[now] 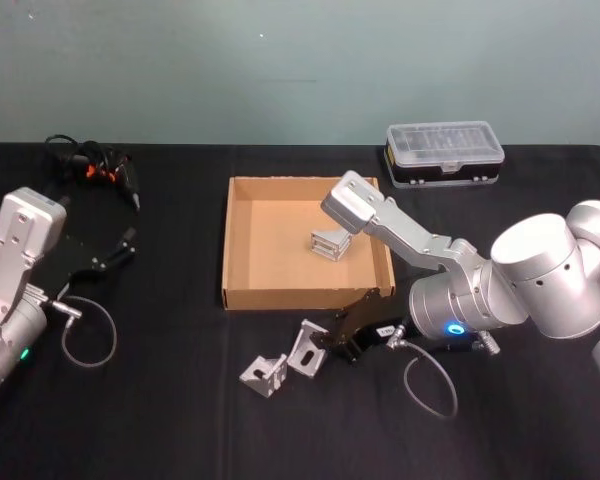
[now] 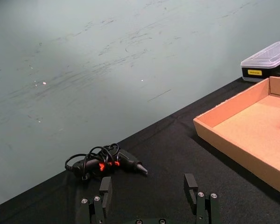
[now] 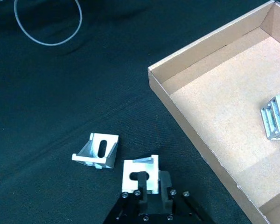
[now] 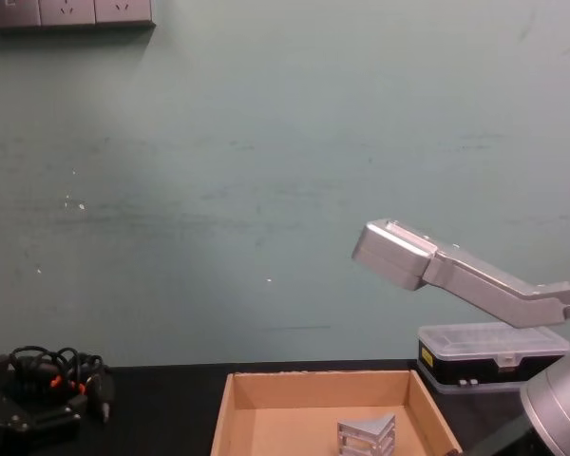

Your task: Use one hand to pick up the angle iron from the table and place it into the box.

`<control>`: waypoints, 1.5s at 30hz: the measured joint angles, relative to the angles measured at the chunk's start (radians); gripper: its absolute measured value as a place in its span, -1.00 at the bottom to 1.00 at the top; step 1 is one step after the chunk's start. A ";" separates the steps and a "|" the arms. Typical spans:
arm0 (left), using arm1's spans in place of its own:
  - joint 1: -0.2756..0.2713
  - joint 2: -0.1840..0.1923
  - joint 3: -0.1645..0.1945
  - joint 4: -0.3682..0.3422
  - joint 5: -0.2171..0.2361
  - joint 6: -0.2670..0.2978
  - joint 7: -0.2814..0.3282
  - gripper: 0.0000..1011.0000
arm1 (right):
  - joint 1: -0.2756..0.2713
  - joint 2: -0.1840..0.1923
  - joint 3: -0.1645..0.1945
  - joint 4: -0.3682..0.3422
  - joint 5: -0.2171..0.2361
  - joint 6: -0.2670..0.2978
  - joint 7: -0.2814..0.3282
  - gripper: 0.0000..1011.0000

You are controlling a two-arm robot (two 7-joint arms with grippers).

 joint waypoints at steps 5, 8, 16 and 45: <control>0.000 0.000 0.000 0.000 0.000 0.000 0.000 1.00 | 0.000 0.000 0.000 0.000 0.000 0.000 0.000 -0.84; 0.000 0.000 0.000 0.000 0.000 0.000 0.000 1.00 | 0.000 0.000 0.000 0.000 0.000 0.000 0.000 -0.86; 0.000 0.000 0.000 0.000 0.000 0.000 0.000 1.00 | -0.001 0.001 0.001 -0.003 0.001 0.000 0.000 -0.86; 0.000 0.000 0.000 0.000 0.000 0.000 0.000 1.00 | 0.193 -0.103 0.047 0.174 0.005 -0.076 -0.037 -0.86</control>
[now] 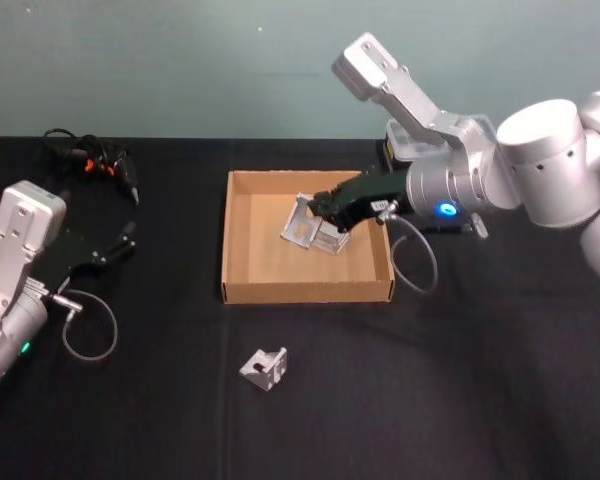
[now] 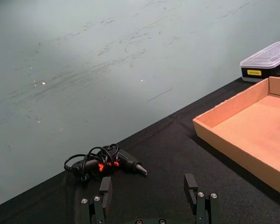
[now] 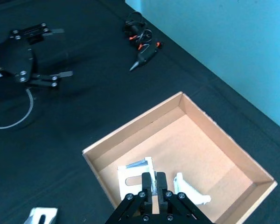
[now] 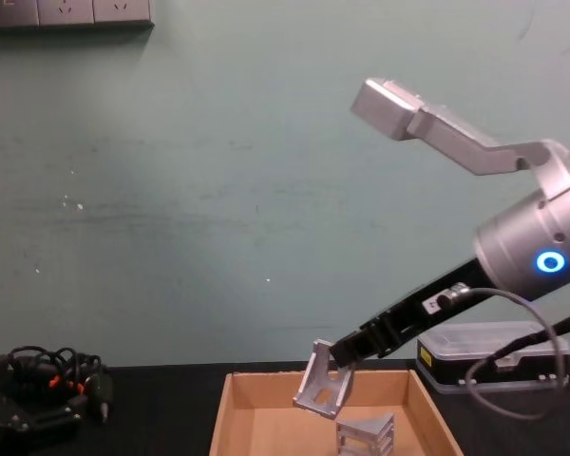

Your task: Use one hand to pick up the angle iron from the table and place it into the box.

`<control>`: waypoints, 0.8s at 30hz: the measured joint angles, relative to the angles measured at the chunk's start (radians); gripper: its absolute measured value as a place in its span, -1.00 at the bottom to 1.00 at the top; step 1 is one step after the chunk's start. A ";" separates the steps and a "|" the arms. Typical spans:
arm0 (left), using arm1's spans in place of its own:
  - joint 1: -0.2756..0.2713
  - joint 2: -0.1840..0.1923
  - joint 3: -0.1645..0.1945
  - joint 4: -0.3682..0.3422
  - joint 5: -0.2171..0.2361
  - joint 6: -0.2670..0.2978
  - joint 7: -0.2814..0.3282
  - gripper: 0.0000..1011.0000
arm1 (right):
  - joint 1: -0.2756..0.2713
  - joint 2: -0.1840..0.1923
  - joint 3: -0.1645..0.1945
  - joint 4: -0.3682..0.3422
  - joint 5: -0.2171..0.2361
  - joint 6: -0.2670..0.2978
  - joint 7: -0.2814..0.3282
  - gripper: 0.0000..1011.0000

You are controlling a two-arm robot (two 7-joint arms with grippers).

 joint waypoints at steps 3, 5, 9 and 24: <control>0.000 0.000 0.000 0.000 0.000 0.000 0.000 1.00 | 0.022 -0.030 -0.010 0.057 -0.015 -0.019 0.000 -0.86; 0.000 0.000 0.000 0.000 0.000 0.000 0.000 1.00 | 0.034 -0.048 -0.017 0.090 -0.022 -0.026 0.000 -0.86; 0.000 0.000 0.000 0.000 0.000 0.000 0.000 1.00 | 0.060 -0.091 -0.031 0.171 -0.043 -0.046 0.001 -0.86; 0.000 0.000 0.000 0.000 0.000 0.000 0.000 1.00 | 0.107 -0.200 -0.053 0.387 -0.102 -0.106 0.014 -0.86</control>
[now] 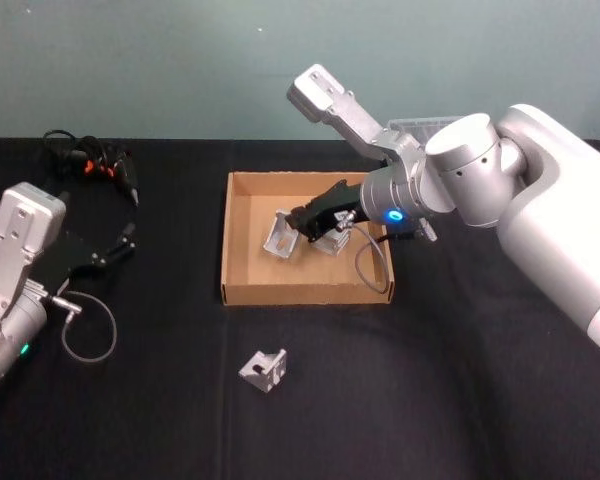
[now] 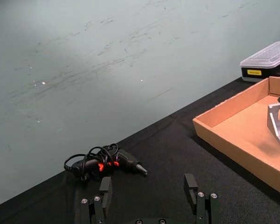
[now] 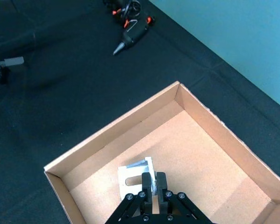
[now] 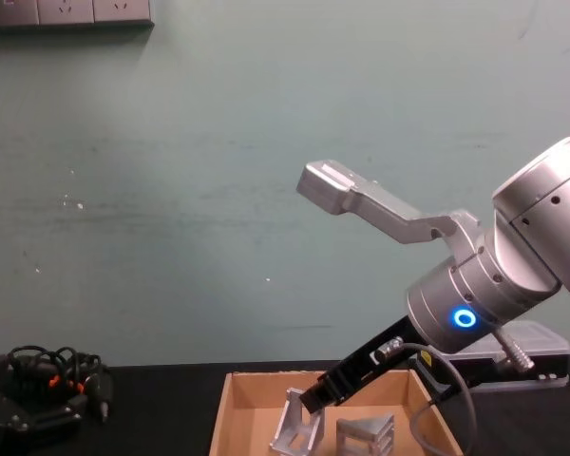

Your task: Use one hand to pick up the angle iron from the table and place it into the box.

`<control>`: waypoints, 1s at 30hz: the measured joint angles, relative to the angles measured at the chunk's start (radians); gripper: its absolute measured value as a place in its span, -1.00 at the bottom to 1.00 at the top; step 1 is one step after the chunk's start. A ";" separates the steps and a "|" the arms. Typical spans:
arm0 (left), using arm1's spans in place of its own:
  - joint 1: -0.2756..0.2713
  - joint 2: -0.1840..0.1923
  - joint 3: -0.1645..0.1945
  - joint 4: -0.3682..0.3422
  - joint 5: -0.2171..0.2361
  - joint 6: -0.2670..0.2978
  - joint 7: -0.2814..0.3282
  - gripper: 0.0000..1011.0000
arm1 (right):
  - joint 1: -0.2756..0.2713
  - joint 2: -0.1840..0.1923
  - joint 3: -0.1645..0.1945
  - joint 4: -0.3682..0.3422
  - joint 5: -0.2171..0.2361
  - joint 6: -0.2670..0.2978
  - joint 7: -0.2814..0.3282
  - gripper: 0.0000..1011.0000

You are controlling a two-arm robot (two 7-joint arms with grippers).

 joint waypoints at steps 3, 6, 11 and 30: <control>0.000 0.000 0.000 0.000 0.000 0.000 0.000 1.00 | 0.003 -0.006 0.000 0.015 -0.006 -0.003 0.004 -0.86; 0.000 0.000 0.000 0.000 0.000 0.000 0.000 1.00 | 0.004 -0.012 0.004 0.031 -0.013 -0.007 0.010 -0.86; 0.000 0.000 0.000 0.000 0.000 0.000 0.000 1.00 | 0.004 -0.013 0.006 0.033 -0.014 -0.008 0.011 -0.86; 0.000 0.000 0.000 0.000 0.000 0.000 0.000 1.00 | 0.004 -0.012 0.004 0.029 -0.013 -0.007 0.010 -0.07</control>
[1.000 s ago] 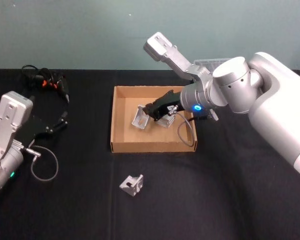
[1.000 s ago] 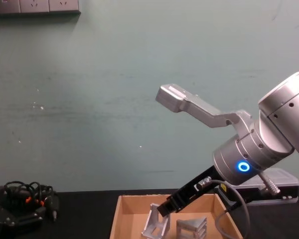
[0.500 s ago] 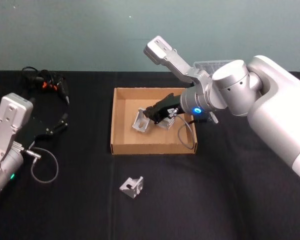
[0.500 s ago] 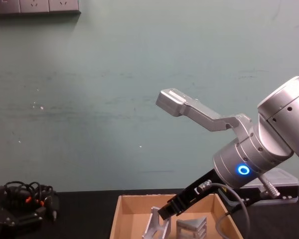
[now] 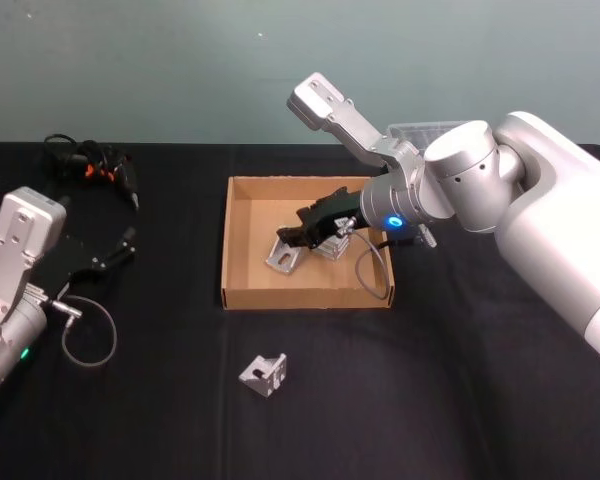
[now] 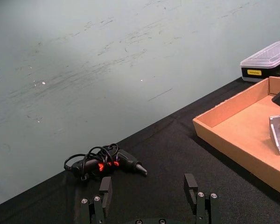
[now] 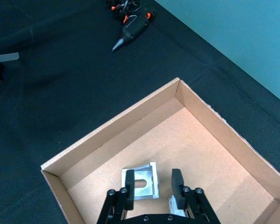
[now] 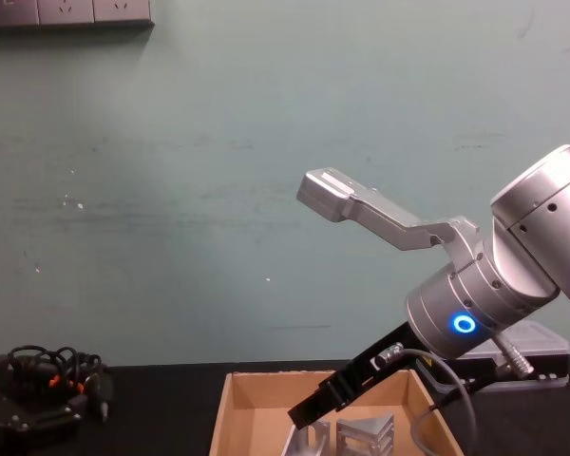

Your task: Use one hand to pick up the angle iron from the table and place it into the box.

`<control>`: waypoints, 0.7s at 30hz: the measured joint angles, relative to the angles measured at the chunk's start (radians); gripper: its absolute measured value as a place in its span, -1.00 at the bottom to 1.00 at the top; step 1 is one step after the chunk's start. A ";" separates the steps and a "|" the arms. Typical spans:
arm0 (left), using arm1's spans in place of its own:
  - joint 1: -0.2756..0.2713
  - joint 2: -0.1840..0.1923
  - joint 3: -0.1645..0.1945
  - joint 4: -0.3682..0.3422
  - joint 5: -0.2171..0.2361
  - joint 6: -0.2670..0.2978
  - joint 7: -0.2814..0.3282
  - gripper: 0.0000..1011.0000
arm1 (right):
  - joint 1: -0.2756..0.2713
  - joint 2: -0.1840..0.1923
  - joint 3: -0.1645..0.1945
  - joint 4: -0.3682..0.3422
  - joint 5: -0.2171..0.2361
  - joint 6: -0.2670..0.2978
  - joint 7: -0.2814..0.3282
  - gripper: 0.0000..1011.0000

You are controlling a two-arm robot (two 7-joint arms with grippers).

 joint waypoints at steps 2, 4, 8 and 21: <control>0.000 0.000 0.000 0.000 0.000 0.000 0.000 1.00 | 0.000 0.000 0.000 0.000 0.000 0.000 0.000 0.04; 0.000 0.000 0.000 0.000 0.000 0.000 0.000 1.00 | 0.000 0.000 0.000 -0.001 0.000 0.000 0.000 0.19; 0.000 0.000 0.000 0.000 0.000 0.000 0.000 1.00 | 0.000 0.000 0.000 -0.001 0.000 0.001 0.000 0.44; 0.000 0.000 0.000 0.000 0.000 0.000 0.000 1.00 | -0.104 0.067 0.069 -0.204 -0.001 0.007 -0.053 0.98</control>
